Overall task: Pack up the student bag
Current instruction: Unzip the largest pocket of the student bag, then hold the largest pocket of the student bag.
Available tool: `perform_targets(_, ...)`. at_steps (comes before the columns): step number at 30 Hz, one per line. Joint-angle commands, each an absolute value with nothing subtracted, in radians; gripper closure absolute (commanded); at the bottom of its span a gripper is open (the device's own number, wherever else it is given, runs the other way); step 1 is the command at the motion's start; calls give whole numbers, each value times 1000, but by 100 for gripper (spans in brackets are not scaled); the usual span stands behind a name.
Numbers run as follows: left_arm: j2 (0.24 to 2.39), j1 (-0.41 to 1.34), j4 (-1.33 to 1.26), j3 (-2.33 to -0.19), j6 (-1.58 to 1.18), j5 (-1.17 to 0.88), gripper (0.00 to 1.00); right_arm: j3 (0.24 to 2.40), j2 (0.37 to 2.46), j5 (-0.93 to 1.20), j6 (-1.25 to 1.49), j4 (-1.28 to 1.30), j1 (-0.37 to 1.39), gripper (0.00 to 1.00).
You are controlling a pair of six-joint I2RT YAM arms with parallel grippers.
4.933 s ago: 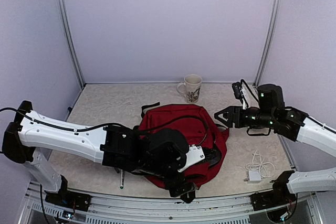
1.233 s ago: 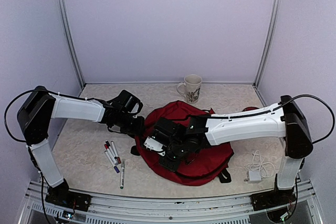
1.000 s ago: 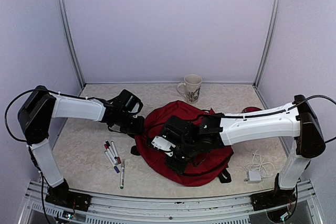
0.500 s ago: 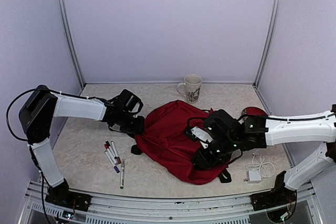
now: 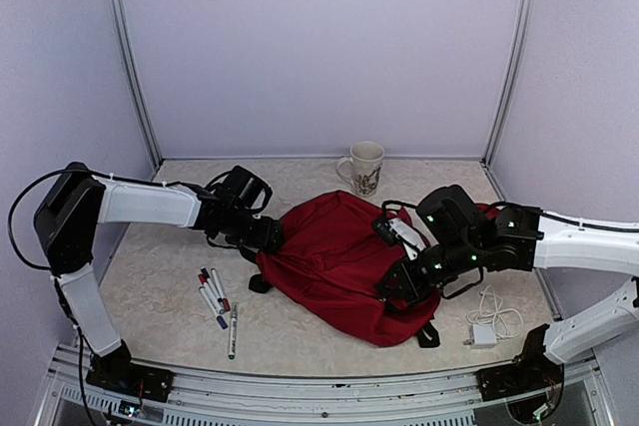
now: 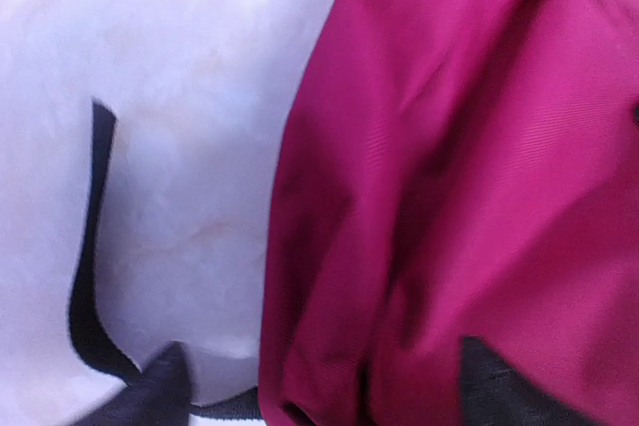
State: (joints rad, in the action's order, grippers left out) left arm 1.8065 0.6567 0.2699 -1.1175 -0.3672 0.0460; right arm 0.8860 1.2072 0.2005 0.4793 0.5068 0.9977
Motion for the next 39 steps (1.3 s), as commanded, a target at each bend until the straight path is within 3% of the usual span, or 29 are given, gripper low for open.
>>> perform_targets(1, 1622, 725, 195, -1119, -275, 197, 1, 1006, 1272, 285, 401, 444, 985, 100)
perform_targets(6, 1389, 873, 52, -1032, -128, 358, 1, 1042, 1323, 333, 385, 408, 956, 100)
perform_targets(9, 1252, 981, -86, -926, -24, 241, 4, 1043, 1333, 347, 401, 387, 932, 100)
perform_targets(14, 1227, 1104, -152, -834, 88, 143, 33, 1073, 1332, 351, 430, 362, 900, 100)
perform_targets(17, 1294, 1194, -153, -824, 203, 172, 42, 1091, 1333, 333, 446, 367, 894, 100)
perform_targets(23, 1476, 1250, -176, -859, 346, 208, 39, 1088, 1338, 335, 453, 351, 892, 100)
perform_targets(28, 1608, 1213, -165, -942, 363, 116, 37, 1096, 1344, 338, 451, 359, 888, 100)
perform_targets(31, 1672, 1207, -158, -975, 355, 174, 70, 1097, 1335, 330, 453, 370, 871, 100)
perform_targets(33, 1696, 1198, -173, -971, 346, 212, 82, 1080, 1322, 340, 480, 355, 852, 100)
perform_targets(34, 1700, 1191, -175, -971, 336, 209, 96, 1070, 1314, 354, 488, 342, 839, 100)
perform_targets(39, 1660, 1154, -174, -954, 257, 219, 100, 1045, 1284, 337, 487, 367, 778, 100)
